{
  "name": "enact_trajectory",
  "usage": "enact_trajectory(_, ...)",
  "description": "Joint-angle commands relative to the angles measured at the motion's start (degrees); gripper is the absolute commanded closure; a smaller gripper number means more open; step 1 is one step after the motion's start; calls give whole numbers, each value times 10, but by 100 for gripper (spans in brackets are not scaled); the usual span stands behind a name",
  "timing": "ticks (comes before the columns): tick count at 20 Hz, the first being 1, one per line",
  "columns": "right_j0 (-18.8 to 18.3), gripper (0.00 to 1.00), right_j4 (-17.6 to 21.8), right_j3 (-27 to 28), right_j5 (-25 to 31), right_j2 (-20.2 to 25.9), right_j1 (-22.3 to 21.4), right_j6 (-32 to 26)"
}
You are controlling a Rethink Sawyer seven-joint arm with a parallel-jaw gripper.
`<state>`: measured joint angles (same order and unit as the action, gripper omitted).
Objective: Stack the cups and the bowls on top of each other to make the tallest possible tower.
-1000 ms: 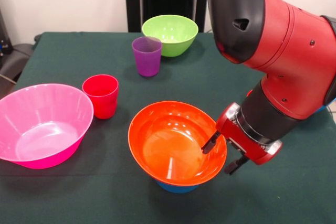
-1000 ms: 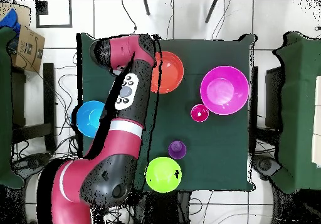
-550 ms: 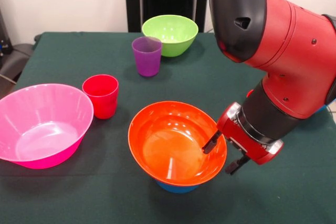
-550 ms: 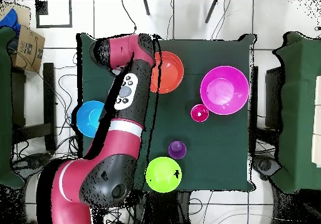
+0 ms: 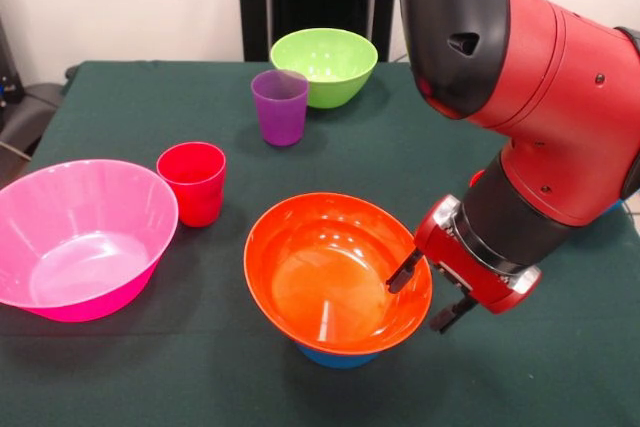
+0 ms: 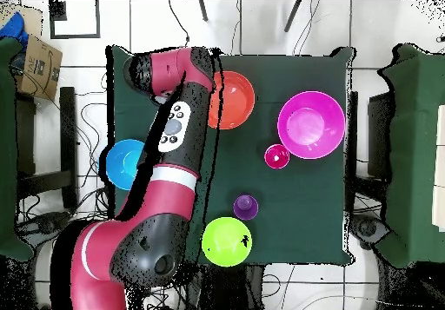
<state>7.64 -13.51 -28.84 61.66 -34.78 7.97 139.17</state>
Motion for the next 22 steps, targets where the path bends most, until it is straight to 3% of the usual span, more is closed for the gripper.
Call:
enact_trajectory(1, 7, 0, 33, -42, -22, 44, -4, -16)
enact_trajectory(2, 6, 100, 35, -41, -19, 44, -3, -24)
enact_trajectory(22, 7, 100, 30, -50, -31, 59, -9, -3)
